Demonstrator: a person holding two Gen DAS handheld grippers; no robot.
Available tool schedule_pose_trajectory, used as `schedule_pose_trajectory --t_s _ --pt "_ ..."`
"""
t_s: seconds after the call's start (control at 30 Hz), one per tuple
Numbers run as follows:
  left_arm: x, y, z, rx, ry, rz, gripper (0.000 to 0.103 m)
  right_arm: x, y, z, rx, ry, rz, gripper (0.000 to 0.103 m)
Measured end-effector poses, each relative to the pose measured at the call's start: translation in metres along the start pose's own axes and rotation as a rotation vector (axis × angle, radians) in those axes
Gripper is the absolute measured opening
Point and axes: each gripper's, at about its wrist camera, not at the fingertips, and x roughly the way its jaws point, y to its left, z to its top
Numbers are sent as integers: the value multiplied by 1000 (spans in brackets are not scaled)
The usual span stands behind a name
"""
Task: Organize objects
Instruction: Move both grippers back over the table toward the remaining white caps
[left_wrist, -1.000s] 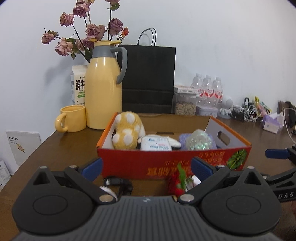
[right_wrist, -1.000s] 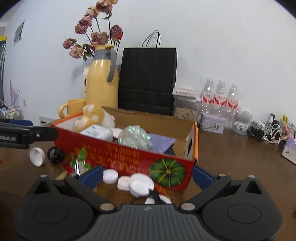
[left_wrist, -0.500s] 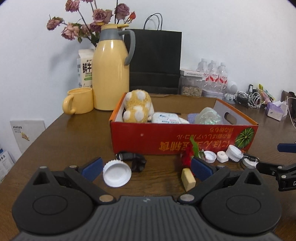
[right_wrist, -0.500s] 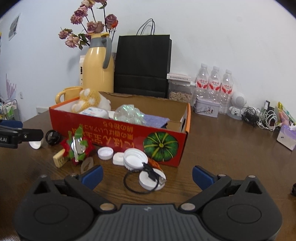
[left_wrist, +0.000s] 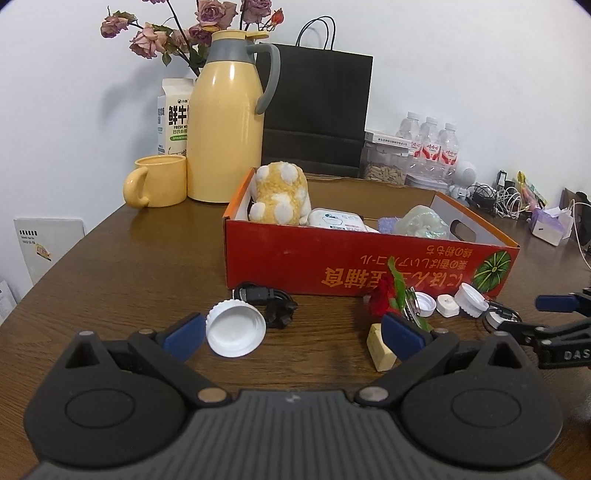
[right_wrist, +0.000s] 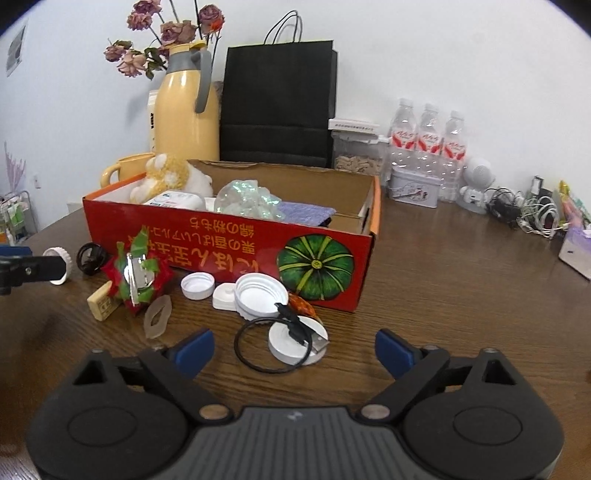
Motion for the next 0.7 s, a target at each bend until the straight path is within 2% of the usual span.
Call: schedule_pose_trajectory --t_s 0.03,0.13,0.23,0.27,0.4,0.47,0.5,0.53,0.7 --pt "0 0 0 -3 -1 -1 103 3 0 1 -4 4 2 89" --pt "-1 2 0 -15 -4 -5 103 10 -3 7 7 6 -3 67" --pt "1 3 0 -24 0 -8 103 13 -10 8 36 13 10 61" --pt "1 4 0 -25 2 -10 103 14 -12 8 44 14 13 56" --pt "1 4 0 -28 4 -9 103 17 -16 8 61 24 31 23" --pt "1 4 0 -32 4 -6 103 15 -15 7 55 19 39 23" --pt "2 4 0 -35 5 -6 103 15 -14 6 48 17 42 17" --pt "2 4 -1 -36 7 -6 103 14 -12 5 39 12 48 15" --pt "2 3 -2 -29 5 2 103 5 -11 2 55 -19 50 14"
